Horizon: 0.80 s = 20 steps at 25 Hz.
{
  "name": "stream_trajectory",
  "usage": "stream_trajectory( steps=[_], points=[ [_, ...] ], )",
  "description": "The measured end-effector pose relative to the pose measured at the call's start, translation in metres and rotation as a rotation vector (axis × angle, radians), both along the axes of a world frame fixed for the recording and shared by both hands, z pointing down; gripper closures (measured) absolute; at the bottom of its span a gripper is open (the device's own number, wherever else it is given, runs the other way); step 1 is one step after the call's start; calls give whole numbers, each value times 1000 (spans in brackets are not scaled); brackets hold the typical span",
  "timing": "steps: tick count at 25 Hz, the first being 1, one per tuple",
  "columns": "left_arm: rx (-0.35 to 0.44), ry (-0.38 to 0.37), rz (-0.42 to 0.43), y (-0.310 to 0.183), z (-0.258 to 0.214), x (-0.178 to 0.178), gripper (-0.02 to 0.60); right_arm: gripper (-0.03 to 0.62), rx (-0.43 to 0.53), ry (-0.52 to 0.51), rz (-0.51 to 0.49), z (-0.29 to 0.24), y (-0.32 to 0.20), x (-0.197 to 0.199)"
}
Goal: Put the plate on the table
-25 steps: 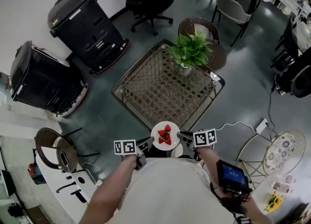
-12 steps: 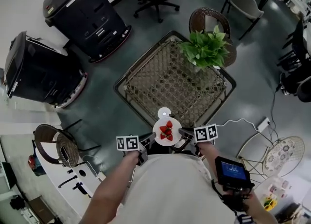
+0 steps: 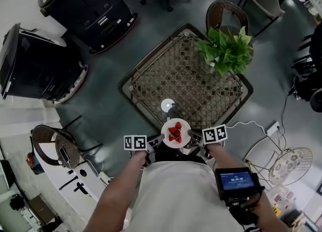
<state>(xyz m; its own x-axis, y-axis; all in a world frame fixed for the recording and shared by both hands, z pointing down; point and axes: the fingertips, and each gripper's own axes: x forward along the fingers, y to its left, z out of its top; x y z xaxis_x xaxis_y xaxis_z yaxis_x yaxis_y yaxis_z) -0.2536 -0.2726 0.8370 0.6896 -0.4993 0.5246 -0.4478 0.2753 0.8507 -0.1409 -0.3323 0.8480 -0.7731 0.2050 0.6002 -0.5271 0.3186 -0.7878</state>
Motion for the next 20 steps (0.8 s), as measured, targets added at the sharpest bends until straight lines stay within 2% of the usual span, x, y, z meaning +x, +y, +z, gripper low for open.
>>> stream_trajectory(
  steps=[7,20],
  points=[
    [-25,-6,-14,-26,25,-12,565,565,-9,28,-30,27,-27,-12],
    [-21,-92,-41,-84,42,-47,565,565,30,57,-36,41,-90,-49]
  ],
)
